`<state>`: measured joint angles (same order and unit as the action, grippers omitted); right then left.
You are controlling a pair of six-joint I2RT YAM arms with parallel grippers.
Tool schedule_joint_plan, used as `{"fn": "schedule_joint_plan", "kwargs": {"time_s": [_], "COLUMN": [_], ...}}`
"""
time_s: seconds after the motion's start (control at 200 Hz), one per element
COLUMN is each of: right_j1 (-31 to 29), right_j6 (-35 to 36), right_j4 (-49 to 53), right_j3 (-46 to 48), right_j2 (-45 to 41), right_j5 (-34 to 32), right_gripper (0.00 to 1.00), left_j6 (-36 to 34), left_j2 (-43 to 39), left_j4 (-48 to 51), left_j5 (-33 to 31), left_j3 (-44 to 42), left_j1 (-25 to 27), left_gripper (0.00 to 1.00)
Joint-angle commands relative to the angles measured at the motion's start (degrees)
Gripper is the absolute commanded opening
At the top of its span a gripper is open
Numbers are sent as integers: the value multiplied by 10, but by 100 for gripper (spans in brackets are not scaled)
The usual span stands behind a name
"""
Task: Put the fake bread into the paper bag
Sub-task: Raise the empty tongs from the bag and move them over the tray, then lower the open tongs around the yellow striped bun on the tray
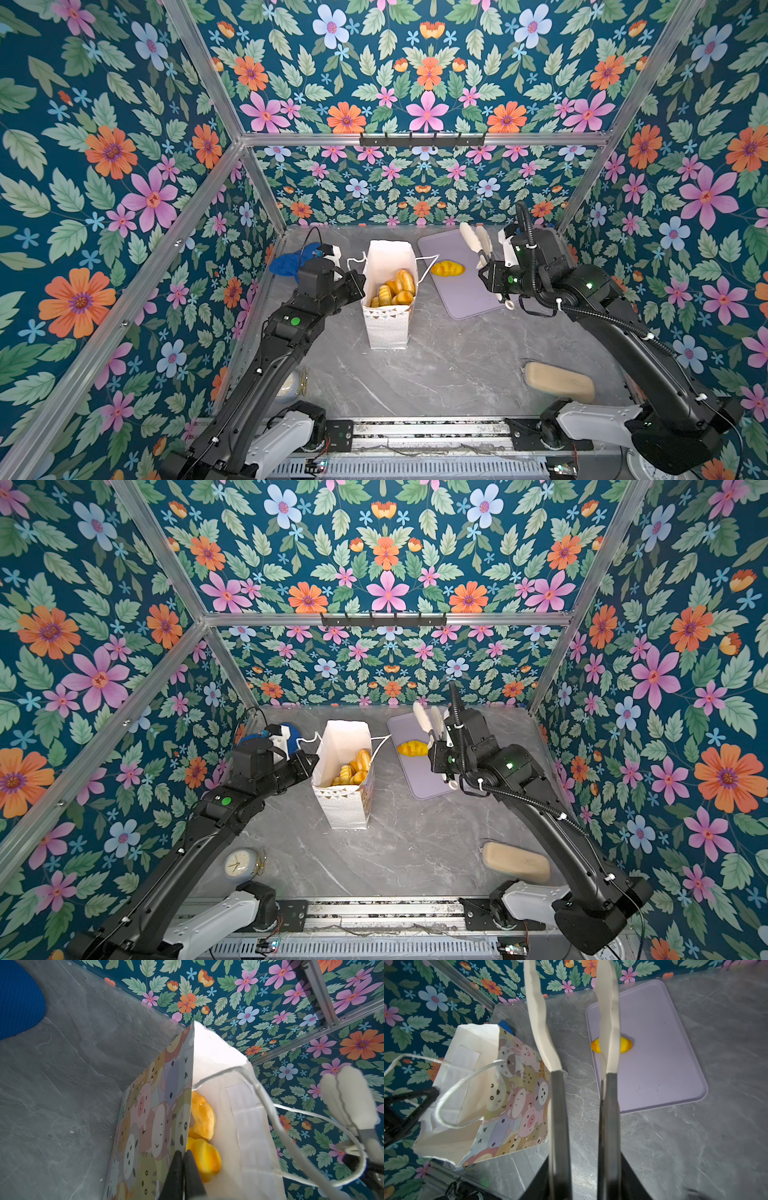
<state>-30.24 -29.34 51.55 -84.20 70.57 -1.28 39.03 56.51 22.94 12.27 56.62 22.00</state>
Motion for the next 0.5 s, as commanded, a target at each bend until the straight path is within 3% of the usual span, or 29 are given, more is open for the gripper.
{"fn": "schedule_joint_plan", "kwargs": {"time_s": [0.0,0.225,0.495], "right_j1": [39,107,128], "right_j6": [-44,-103,-143], "right_j4": [-72,-168,-245], "right_j3": [50,163,216], "right_j2": [-9,5,53], "right_j5": [90,202,252], "right_gripper": [39,39,38], "left_j6": [1,2,0], "left_j2": [2,1,2], "left_j4": [-11,-11,-12], "left_j5": [3,3,0], "left_j3": [2,0,-5], "left_j1": [-1,-1,-1], "left_gripper": [8,8,8]}}
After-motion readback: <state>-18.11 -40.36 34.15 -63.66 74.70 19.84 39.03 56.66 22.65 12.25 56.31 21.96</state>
